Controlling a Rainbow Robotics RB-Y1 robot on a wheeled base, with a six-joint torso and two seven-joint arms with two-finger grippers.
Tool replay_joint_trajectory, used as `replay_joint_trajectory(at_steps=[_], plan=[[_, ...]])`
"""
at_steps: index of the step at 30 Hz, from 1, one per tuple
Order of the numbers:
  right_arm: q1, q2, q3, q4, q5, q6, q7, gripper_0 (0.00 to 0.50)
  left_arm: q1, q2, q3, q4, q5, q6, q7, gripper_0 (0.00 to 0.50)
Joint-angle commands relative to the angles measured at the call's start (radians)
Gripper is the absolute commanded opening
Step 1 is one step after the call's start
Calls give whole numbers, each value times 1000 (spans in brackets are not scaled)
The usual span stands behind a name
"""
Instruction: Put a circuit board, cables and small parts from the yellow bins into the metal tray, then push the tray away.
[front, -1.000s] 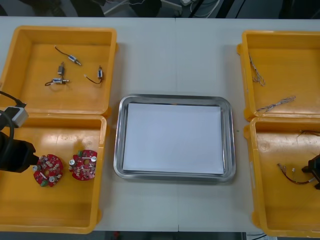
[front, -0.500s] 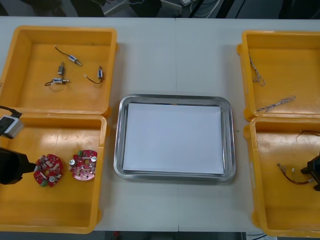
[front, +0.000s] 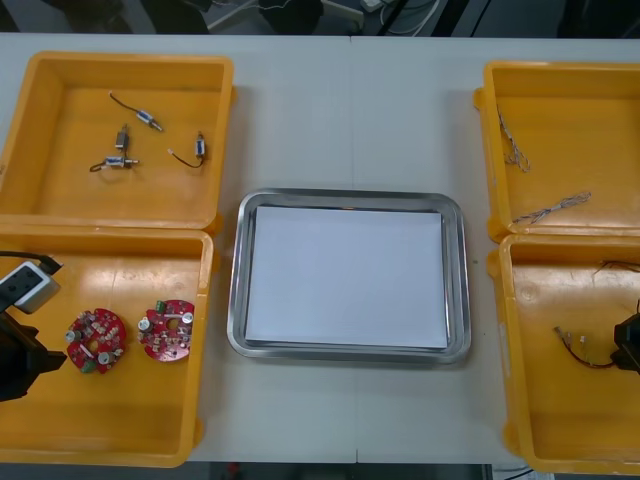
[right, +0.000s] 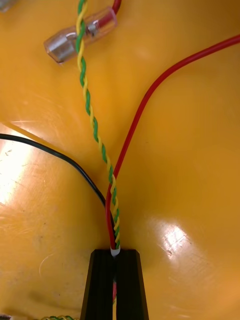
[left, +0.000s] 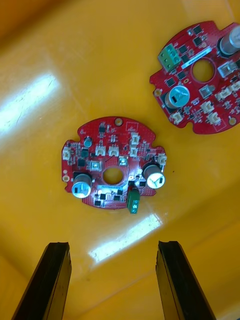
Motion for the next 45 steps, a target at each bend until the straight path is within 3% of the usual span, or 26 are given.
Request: replay_joint_trajectory(at_steps=[1, 12, 22, 31, 45], plan=[[25, -1, -23, -22, -25, 24, -27, 0, -6, 56, -82, -18, -42, -49, -34, 500], [-4, -96, -137, -146, -62, 215, -35, 0, -104, 57, -289, 85, -140, -189, -63, 500], [-79, -220, -156, -260, -97, 406, -35, 0, -150, 57, -357, 125, -174, -208, -71, 500], [-117, -338, -150, -375, -281, 442, 4, 0, -175, 56, -387, 146, -180, -208, -69, 500], [-150, -548, -60, -456, -520, 397, 380, 0, -193, 51, -427, 192, -189, -245, -74, 500]])
